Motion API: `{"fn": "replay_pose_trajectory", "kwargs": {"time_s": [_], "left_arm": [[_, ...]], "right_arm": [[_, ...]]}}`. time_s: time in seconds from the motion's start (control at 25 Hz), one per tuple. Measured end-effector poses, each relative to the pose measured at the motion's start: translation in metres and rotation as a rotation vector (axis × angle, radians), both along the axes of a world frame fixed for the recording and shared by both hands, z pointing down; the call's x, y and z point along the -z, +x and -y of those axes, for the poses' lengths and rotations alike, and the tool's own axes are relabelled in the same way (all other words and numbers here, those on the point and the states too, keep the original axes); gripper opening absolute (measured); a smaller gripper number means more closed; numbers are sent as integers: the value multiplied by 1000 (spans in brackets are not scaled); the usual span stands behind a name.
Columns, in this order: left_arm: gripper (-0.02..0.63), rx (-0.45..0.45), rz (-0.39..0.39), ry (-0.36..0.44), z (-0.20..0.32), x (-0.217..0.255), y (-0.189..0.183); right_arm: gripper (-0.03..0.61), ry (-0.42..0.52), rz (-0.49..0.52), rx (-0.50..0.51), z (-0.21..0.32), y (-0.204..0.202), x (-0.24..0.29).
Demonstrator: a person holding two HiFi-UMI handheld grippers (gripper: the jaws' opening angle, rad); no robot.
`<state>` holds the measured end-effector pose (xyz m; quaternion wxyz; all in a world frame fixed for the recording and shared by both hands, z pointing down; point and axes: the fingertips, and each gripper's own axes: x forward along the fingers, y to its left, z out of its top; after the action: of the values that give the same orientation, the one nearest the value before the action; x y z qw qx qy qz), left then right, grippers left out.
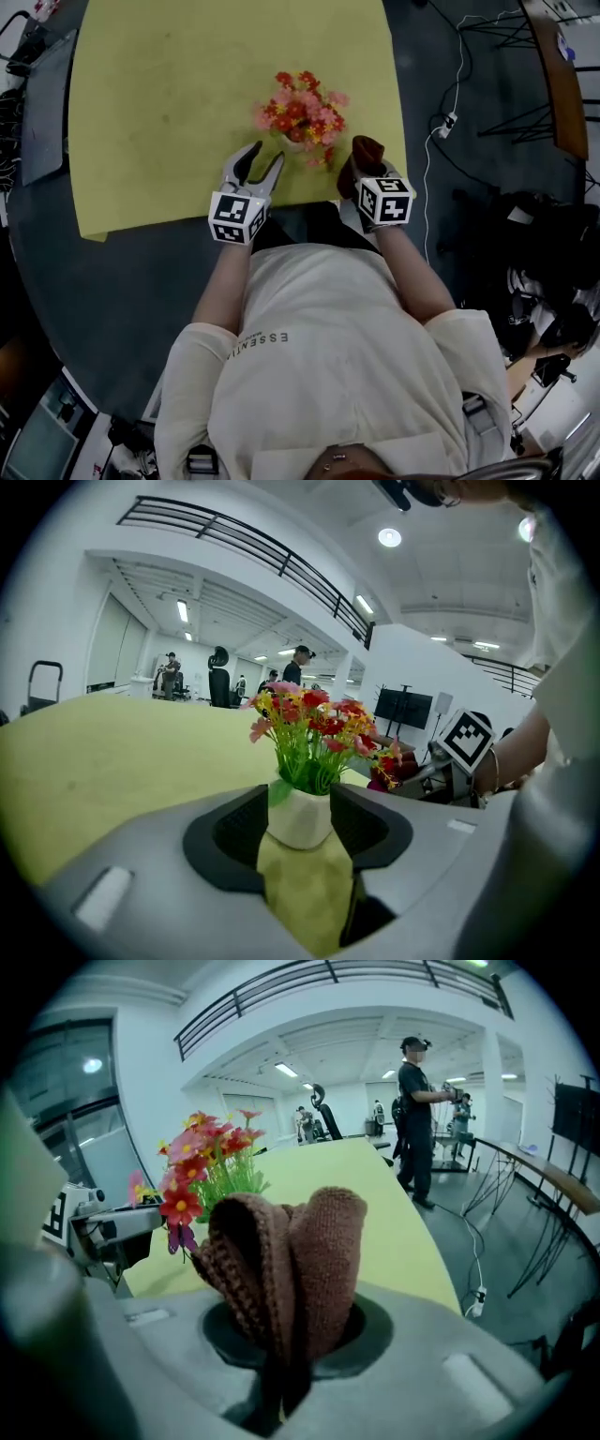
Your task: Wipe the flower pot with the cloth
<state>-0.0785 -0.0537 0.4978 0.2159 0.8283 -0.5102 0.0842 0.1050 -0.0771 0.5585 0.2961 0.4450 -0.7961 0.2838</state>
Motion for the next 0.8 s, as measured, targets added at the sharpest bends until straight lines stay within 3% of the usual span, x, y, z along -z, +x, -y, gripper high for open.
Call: {"fn": "replay_pose_trajectory", "kwargs": {"time_s": [0.12, 0.24, 0.28, 0.44, 0.56, 0.68, 0.8], "left_arm": [[329, 5, 14, 8, 11, -9, 14], [595, -46, 35, 58, 23, -15, 27], [617, -63, 41, 70, 27, -16, 29], [618, -171, 48, 124, 40, -20, 41], [618, -309, 115, 152, 44, -37, 55], [618, -387, 138, 141, 52, -49, 65], [614, -408, 121, 94, 56, -55, 69]], "right_arm": [[46, 37, -16, 71, 25, 3, 6], [46, 47, -7, 128, 42, -3, 6], [46, 47, -5, 149, 46, -6, 5], [46, 53, -9, 216, 57, -10, 2], [46, 53, -13, 239, 63, -6, 0], [46, 53, -12, 249, 67, -2, -3], [46, 68, 1, 251, 69, 0, 0]]}}
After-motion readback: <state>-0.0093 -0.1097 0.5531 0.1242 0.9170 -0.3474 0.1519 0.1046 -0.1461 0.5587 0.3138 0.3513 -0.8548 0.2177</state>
